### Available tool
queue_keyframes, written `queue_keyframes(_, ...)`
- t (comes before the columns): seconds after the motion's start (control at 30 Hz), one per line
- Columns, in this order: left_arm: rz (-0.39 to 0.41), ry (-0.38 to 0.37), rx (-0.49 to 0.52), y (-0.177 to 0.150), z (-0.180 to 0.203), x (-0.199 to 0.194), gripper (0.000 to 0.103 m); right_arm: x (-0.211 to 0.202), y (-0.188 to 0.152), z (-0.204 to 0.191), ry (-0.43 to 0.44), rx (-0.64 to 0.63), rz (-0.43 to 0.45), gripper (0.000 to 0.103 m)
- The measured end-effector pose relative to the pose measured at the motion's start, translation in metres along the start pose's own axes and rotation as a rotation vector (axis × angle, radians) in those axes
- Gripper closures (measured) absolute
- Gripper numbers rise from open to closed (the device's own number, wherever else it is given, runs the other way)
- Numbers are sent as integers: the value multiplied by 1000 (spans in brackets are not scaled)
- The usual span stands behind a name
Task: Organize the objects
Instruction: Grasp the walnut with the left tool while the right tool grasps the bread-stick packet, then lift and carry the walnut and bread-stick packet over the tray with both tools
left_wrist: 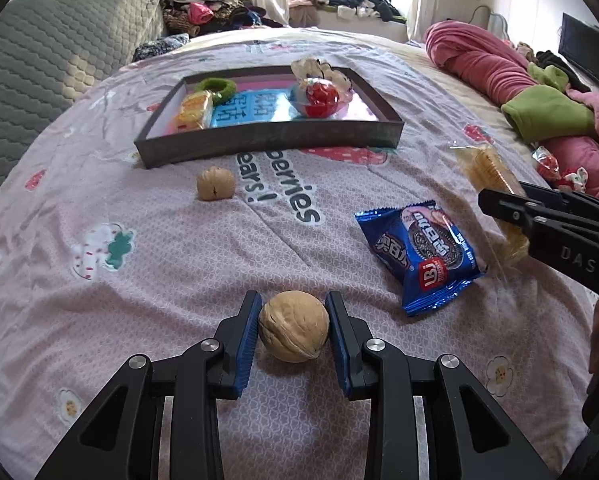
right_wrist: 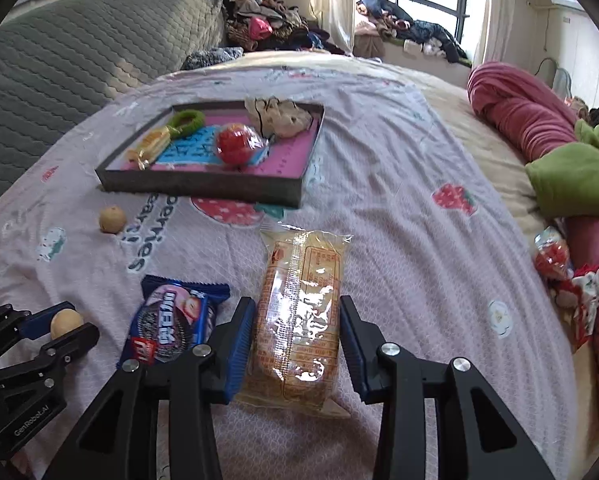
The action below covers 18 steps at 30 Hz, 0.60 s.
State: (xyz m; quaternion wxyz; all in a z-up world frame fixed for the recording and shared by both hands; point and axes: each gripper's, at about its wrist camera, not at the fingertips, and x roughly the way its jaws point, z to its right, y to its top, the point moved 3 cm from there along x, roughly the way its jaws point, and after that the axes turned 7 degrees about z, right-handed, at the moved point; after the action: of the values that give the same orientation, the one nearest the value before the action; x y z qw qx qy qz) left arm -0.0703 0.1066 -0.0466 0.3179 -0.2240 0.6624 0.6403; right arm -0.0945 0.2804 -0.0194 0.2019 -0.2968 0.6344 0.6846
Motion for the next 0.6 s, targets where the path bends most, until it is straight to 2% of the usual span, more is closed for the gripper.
queue_keyframes(0.3, 42, 13, -14, 10, -6, -27, 69, -31, 4, -22, 49, -22, 48, 61)
queue_keyframes(0.6, 70, 30, -33, 16, -18, -45, 69, -46, -8, -44, 73, -45, 50, 61)
